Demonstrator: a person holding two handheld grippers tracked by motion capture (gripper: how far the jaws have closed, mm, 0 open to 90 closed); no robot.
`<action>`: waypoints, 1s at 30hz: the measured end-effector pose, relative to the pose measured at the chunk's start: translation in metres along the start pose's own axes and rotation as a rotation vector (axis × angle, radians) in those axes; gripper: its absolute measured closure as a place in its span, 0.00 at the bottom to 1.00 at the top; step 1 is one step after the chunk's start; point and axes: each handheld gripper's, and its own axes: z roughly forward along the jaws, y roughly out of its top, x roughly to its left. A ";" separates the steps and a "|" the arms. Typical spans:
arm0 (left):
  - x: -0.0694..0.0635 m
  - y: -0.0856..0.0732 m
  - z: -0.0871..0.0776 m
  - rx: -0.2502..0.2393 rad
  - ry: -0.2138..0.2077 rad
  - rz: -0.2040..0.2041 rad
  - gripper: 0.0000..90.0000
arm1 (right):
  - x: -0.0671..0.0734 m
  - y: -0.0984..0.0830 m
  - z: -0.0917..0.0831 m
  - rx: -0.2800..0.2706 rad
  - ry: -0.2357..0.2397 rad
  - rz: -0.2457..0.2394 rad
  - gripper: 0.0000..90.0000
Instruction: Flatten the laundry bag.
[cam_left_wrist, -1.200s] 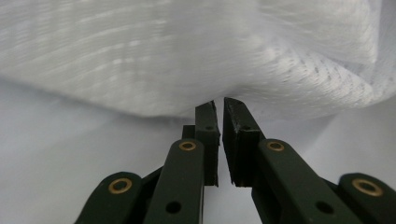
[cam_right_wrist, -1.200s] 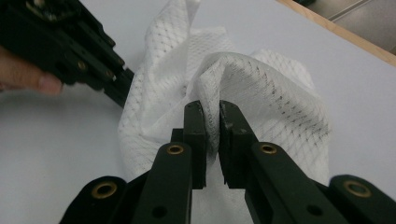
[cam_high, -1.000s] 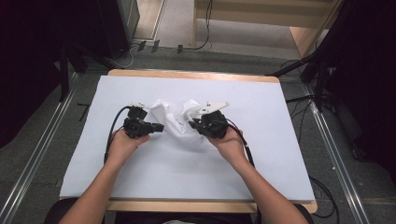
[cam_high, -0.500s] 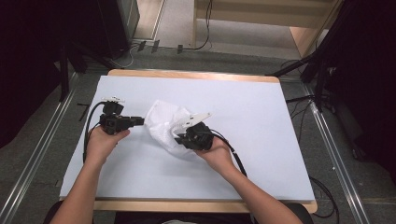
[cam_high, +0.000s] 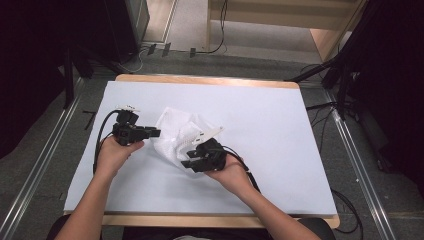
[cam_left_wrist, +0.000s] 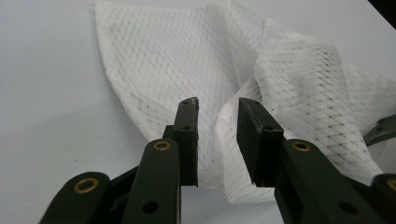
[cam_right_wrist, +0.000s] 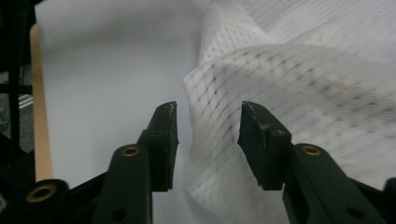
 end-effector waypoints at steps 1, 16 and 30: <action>0.000 0.000 0.002 0.007 0.002 0.004 0.78 | -0.003 0.003 -0.015 -0.022 0.001 0.010 0.63; 0.000 -0.004 -0.001 0.011 0.010 -0.001 0.79 | -0.080 -0.001 -0.039 -0.039 -0.135 0.139 1.00; 0.009 -0.009 -0.020 -0.017 0.018 -0.041 0.63 | -0.064 0.012 -0.006 -0.013 0.000 0.121 1.00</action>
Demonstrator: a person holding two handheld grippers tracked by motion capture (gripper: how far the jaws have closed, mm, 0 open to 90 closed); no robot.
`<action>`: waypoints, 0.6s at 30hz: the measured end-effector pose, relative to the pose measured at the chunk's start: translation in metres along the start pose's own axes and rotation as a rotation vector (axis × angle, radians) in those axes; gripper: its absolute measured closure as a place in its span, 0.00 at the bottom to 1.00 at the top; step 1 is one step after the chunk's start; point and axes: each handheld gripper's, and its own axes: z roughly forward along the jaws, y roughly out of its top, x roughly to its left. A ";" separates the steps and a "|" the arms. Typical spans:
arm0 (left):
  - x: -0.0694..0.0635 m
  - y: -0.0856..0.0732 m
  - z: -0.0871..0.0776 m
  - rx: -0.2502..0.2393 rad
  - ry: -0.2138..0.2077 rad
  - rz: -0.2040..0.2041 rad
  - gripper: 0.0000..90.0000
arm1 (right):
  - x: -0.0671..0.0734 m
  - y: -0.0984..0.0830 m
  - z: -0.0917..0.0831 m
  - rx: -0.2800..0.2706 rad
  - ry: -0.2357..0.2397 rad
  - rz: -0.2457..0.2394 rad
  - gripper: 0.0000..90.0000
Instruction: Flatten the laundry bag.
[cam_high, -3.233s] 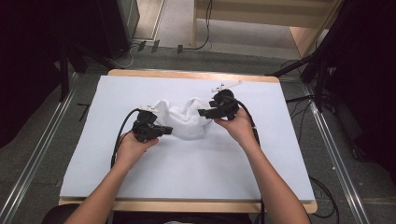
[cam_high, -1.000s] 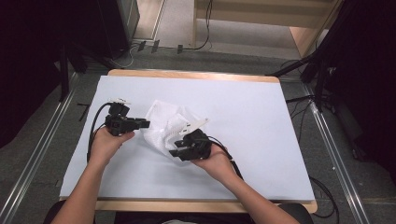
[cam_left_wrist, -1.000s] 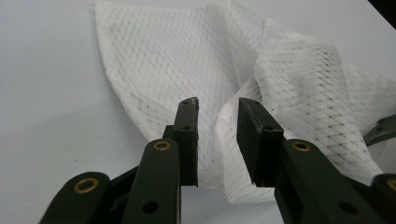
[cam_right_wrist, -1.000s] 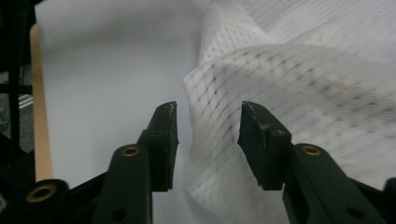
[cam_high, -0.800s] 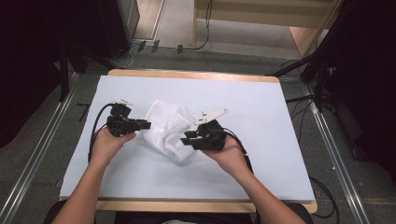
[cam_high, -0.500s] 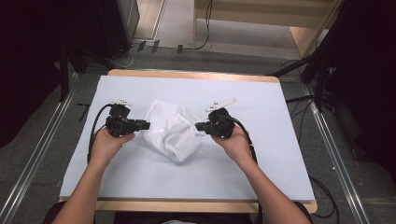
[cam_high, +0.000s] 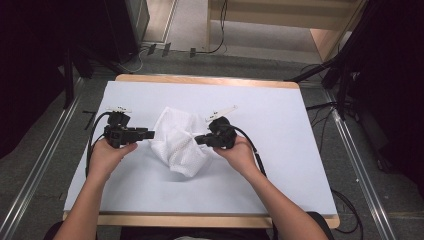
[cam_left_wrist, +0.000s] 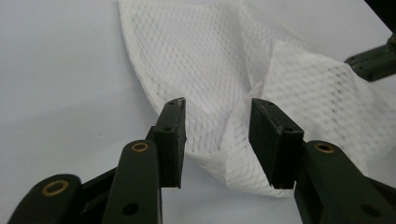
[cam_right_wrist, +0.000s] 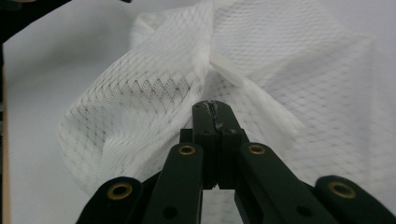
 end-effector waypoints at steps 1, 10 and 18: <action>0.000 0.000 0.000 -0.001 0.005 -0.001 0.63 | 0.004 0.000 0.001 0.002 0.009 -0.006 1.00; 0.005 0.000 0.001 0.007 0.029 -0.011 0.57 | 0.039 -0.007 0.003 0.010 0.090 -0.066 1.00; 0.013 0.001 0.006 0.013 0.028 -0.024 0.55 | 0.061 -0.018 0.005 0.028 0.130 -0.093 1.00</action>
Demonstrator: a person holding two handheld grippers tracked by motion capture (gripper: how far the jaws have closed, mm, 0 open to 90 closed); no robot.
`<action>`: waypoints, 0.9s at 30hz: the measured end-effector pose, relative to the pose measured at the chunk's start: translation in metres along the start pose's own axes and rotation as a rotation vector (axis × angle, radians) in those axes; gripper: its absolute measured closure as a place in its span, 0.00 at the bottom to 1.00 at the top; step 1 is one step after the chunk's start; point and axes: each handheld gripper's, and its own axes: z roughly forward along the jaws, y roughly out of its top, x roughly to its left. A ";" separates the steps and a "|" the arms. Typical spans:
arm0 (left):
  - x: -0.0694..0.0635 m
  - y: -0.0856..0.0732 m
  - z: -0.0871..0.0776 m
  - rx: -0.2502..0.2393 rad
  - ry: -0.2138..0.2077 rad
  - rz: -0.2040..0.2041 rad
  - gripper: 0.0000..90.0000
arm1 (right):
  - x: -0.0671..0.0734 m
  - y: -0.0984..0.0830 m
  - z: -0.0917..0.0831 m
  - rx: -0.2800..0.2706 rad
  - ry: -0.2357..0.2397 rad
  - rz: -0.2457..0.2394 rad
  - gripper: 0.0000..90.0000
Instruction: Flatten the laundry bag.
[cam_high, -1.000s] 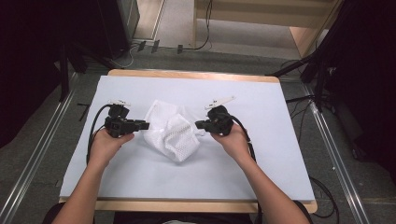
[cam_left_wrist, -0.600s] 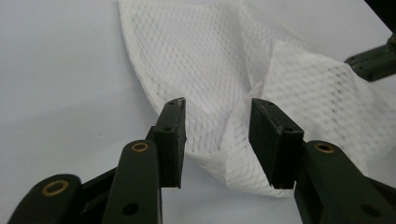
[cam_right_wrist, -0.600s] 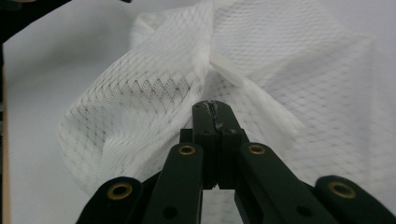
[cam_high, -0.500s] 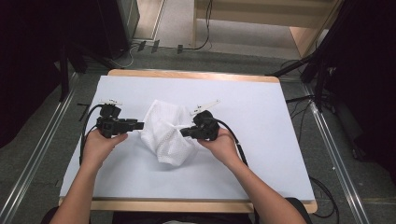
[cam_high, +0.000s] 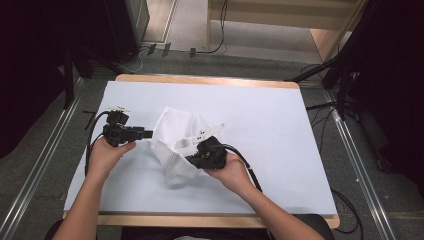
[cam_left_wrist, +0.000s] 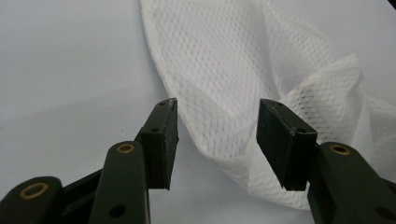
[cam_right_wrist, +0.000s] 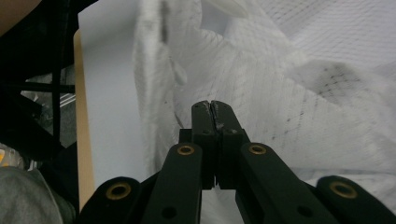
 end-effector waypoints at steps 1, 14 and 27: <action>0.001 0.000 0.001 0.001 0.001 0.000 0.55 | 0.003 -0.002 0.000 0.001 0.002 -0.002 1.00; 0.011 0.003 0.020 0.050 -0.013 -0.018 0.54 | 0.027 -0.016 -0.013 0.004 0.001 -0.015 0.98; 0.022 -0.002 0.035 0.099 -0.024 -0.069 0.64 | -0.017 -0.016 -0.040 -0.047 -0.146 0.039 0.89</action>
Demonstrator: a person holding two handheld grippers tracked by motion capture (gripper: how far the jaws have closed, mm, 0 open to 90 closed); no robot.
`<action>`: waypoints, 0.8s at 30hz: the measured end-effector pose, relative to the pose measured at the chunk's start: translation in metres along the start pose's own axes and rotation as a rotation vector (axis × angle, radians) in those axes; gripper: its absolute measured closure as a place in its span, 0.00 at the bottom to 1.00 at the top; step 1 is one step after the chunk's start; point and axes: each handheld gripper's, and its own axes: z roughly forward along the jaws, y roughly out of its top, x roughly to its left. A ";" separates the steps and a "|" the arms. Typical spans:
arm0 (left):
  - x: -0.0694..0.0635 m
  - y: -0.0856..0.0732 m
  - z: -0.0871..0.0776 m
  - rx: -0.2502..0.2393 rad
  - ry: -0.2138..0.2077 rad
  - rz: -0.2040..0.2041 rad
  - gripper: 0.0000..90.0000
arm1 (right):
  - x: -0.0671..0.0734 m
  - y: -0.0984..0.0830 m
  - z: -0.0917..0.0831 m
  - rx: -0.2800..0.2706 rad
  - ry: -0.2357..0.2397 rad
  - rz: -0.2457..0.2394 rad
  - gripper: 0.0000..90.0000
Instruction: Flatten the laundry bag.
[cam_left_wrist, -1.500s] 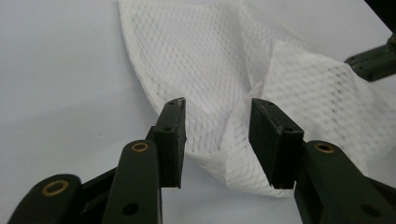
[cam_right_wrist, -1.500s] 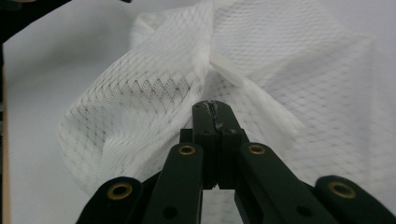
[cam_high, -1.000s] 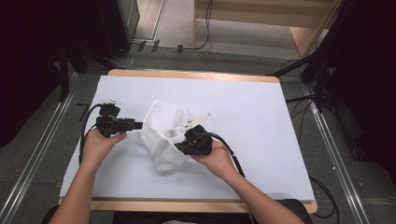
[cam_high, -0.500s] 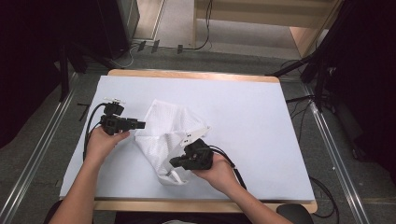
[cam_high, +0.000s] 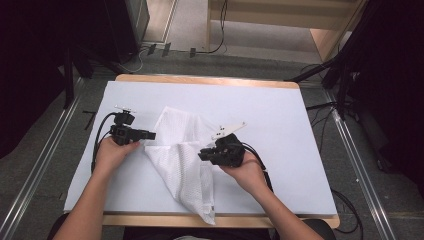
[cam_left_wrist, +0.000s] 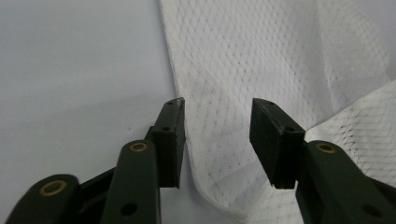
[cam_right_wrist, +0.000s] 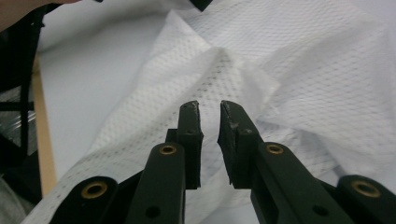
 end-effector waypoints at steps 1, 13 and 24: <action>0.000 0.000 0.001 0.004 0.000 -0.001 0.66 | -0.003 0.001 0.001 -0.002 -0.005 0.009 0.88; -0.010 -0.004 0.008 0.013 -0.001 0.009 1.00 | -0.039 0.027 0.035 0.013 -0.109 0.066 0.72; -0.024 -0.007 -0.003 -0.039 -0.016 0.043 1.00 | -0.053 0.038 0.076 0.083 -0.147 0.096 0.65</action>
